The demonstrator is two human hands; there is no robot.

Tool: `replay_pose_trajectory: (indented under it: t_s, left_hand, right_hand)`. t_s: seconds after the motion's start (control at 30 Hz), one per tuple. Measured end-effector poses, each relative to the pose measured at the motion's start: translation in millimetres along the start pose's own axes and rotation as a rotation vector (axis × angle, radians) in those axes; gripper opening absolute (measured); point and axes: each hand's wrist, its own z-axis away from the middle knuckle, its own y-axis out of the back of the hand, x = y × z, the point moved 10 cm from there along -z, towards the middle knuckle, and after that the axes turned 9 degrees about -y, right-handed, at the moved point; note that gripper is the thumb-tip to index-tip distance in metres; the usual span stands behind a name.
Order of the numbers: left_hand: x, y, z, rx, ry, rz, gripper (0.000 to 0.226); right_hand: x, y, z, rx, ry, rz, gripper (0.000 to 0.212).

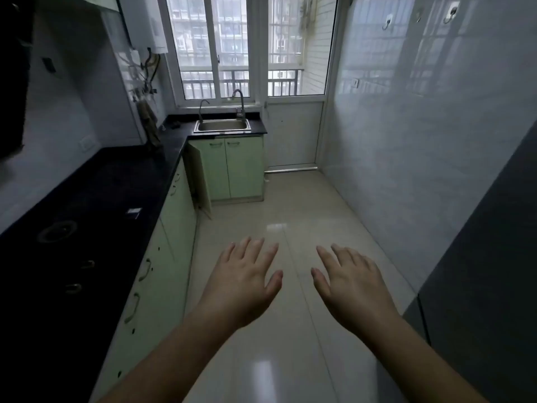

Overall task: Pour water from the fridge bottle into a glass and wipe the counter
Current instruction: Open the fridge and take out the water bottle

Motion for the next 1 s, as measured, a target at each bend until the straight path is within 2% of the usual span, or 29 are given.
replay_pose_trajectory:
  t_s: [0.33,0.57,1.0]
  left_hand:
    - [-10.1,0.1,-163.2,0.028,-0.066,-0.085,0.062]
    - [-7.9,3.6,-248.1,0.052,-0.145,-0.087,0.061]
    - [-14.3,-16.7,-414.5,0.097,-0.484,-0.072,0.061]
  right_hand:
    - [40.7,3.4,-146.6,0.068,-0.039,-0.003,0.058]
    - [63.2,7.4,-221.2,0.082,-0.079,0.019,0.058]
    - [103.0,-1.5,-349.6,0.109,-0.318,0.091,0.060]
